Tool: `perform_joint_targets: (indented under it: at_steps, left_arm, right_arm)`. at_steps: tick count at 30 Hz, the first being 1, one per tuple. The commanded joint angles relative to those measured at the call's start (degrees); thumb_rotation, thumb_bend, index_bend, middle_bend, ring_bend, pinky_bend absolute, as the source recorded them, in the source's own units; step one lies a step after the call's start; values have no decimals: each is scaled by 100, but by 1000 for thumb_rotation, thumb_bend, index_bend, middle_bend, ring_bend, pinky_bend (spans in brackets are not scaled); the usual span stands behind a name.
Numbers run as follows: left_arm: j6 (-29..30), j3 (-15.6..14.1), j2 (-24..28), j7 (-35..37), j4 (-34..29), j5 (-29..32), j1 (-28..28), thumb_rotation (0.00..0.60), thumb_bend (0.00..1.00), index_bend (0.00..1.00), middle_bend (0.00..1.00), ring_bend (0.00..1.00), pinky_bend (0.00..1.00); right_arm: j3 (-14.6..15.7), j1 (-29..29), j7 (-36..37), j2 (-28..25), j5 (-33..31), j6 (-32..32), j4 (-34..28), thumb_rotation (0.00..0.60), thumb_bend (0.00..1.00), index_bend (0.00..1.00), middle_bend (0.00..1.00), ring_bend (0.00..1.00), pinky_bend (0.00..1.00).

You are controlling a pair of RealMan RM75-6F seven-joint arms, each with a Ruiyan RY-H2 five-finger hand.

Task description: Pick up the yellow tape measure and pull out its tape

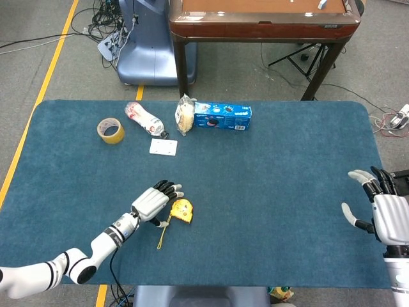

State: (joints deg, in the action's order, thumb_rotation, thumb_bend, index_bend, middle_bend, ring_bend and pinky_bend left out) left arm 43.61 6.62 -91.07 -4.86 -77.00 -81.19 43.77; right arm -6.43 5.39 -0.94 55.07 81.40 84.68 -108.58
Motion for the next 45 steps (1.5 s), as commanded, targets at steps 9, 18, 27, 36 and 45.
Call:
perform_joint_targets:
  at_steps: [9, 18, 27, 36, 45]
  left_arm:
    - [-155, -22, -194, -87, 205, 235, 211, 600, 145, 185, 112, 48, 0]
    - [-90, -54, -330, -6, 303, 264, 277, 600, 145, 243, 197, 110, 0]
    - [-163, -20, -408, 1, 337, 389, 394, 600, 145, 258, 218, 125, 0]
    - [95, 1, -558, 263, 482, 296, 388, 600, 145, 408, 390, 235, 0]
    - [477, 14, -583, 721, 662, 88, 312, 600, 145, 524, 539, 351, 23]
  right_arm:
    - [-1, -35, 30, 10, -63, -3, 63, 600, 422, 229, 211, 78, 33]
    - [-7, -58, 34, 8, -103, -4, 94, 600, 422, 229, 211, 78, 33]
    - [-10, -87, 83, 15, -142, -3, 152, 600, 422, 229, 211, 78, 33]
    - [-26, -102, 124, 23, -154, 7, 191, 600, 422, 229, 211, 78, 33]
    - [-33, -83, 91, 1, -60, 11, 112, 600, 422, 229, 211, 78, 33]
